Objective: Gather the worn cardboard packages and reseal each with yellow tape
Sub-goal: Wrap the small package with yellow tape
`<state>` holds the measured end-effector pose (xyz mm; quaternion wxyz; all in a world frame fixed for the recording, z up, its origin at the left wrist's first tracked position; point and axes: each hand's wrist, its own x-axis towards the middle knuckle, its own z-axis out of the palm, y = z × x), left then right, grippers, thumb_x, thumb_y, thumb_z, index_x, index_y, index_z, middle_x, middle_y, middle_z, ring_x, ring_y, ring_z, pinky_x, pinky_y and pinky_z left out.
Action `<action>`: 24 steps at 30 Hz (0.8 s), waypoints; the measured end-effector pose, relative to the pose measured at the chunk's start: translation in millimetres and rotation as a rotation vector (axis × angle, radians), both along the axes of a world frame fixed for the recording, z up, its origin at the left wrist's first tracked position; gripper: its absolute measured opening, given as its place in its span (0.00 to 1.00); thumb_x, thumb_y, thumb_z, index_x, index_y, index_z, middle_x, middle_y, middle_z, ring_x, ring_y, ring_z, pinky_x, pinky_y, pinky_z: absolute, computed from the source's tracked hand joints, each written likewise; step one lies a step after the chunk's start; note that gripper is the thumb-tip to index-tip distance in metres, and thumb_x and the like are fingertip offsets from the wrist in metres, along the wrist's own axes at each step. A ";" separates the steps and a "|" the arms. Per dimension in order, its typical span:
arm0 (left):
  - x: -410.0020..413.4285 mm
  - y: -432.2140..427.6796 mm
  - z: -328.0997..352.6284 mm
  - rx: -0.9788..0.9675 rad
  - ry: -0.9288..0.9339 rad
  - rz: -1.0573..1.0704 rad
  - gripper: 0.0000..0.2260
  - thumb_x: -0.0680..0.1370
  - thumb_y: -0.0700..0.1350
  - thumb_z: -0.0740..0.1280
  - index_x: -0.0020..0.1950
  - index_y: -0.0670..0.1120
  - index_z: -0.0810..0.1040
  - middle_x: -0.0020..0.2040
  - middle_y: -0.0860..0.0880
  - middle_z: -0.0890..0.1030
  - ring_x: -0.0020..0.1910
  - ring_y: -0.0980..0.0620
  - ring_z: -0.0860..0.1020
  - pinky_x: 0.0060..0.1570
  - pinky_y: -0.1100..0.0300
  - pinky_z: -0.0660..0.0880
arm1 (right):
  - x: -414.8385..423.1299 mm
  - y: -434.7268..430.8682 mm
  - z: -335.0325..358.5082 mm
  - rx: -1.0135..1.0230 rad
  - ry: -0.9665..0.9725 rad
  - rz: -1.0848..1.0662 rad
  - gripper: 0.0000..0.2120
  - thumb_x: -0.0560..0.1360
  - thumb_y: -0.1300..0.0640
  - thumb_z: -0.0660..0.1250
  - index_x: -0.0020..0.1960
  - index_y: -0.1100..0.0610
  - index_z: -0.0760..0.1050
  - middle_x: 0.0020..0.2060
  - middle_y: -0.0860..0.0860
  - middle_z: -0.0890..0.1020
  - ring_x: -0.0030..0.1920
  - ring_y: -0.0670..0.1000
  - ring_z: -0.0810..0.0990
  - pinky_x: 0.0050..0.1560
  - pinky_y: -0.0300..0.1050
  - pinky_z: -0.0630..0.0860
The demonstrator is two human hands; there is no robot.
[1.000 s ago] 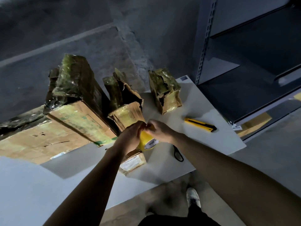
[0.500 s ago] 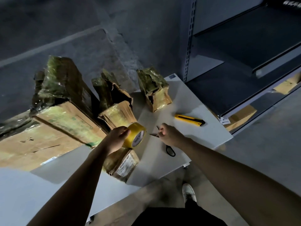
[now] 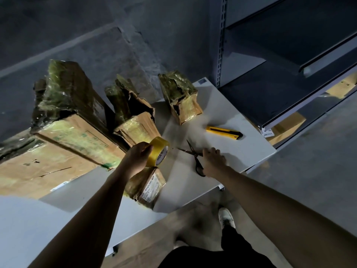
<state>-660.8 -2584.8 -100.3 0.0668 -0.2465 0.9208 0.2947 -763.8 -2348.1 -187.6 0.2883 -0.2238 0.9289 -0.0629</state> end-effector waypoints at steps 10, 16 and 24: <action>-2.4 -5.5 9.3 0.062 -0.064 -0.018 0.17 0.84 0.52 0.59 0.63 0.41 0.77 0.55 0.42 0.81 0.51 0.48 0.78 0.43 0.57 0.69 | -2.7 -7.0 0.3 0.043 0.075 0.094 0.20 0.79 0.63 0.63 0.71 0.60 0.65 0.65 0.60 0.72 0.66 0.61 0.73 0.64 0.52 0.72; -8.1 -12.3 14.8 0.088 -0.094 0.020 0.17 0.82 0.50 0.64 0.64 0.42 0.79 0.59 0.41 0.81 0.52 0.49 0.79 0.49 0.56 0.74 | -10.3 -10.7 12.2 -0.167 -0.274 -0.035 0.14 0.80 0.59 0.65 0.63 0.62 0.68 0.51 0.61 0.78 0.46 0.61 0.84 0.45 0.54 0.83; -8.5 -12.1 24.2 0.161 -0.105 0.073 0.16 0.81 0.49 0.66 0.65 0.44 0.80 0.61 0.45 0.81 0.53 0.53 0.77 0.51 0.60 0.70 | -4.1 -29.5 42.7 -0.621 -0.591 -0.146 0.24 0.76 0.44 0.71 0.61 0.55 0.65 0.48 0.57 0.79 0.36 0.51 0.80 0.34 0.42 0.80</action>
